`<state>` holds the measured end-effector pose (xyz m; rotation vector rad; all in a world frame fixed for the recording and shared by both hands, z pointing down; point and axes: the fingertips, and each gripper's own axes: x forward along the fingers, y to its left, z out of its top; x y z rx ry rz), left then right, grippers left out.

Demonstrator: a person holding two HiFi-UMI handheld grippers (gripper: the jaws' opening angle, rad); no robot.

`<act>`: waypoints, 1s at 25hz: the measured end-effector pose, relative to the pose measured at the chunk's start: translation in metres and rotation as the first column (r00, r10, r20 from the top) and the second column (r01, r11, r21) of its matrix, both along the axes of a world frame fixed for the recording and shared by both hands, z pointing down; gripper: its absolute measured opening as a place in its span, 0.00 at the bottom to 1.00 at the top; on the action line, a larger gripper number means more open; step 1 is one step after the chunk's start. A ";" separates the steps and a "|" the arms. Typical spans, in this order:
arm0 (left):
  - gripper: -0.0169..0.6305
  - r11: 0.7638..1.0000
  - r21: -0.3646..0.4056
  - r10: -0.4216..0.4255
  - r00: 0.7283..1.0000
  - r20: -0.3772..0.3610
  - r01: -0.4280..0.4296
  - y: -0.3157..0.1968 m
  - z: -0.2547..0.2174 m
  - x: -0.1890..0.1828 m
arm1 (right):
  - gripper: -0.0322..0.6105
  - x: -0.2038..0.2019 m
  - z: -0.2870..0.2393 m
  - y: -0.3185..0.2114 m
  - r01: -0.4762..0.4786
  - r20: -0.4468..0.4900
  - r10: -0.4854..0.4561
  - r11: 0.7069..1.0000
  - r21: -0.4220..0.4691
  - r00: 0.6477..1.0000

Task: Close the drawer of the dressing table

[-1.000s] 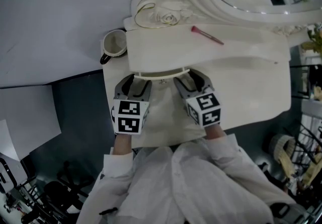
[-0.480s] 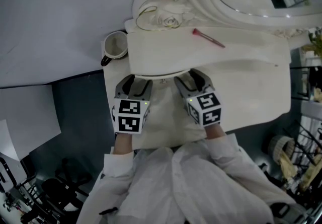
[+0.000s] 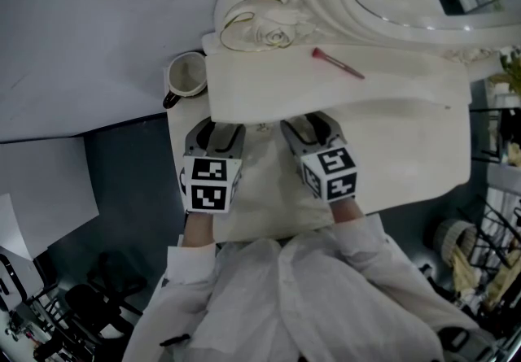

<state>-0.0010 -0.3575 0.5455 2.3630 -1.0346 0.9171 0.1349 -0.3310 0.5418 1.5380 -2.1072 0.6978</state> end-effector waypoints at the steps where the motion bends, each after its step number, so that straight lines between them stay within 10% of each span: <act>1: 0.36 1.000 0.000 0.001 1.000 0.000 -0.001 -0.001 0.000 0.000 | 0.35 0.000 0.000 -0.001 0.000 0.000 0.000 1.000 0.000 1.000; 25: 0.36 1.000 0.001 0.003 1.000 -0.006 -0.003 -0.013 0.002 0.005 | 0.36 0.007 0.004 -0.014 -0.051 0.005 0.051 0.998 -0.027 0.999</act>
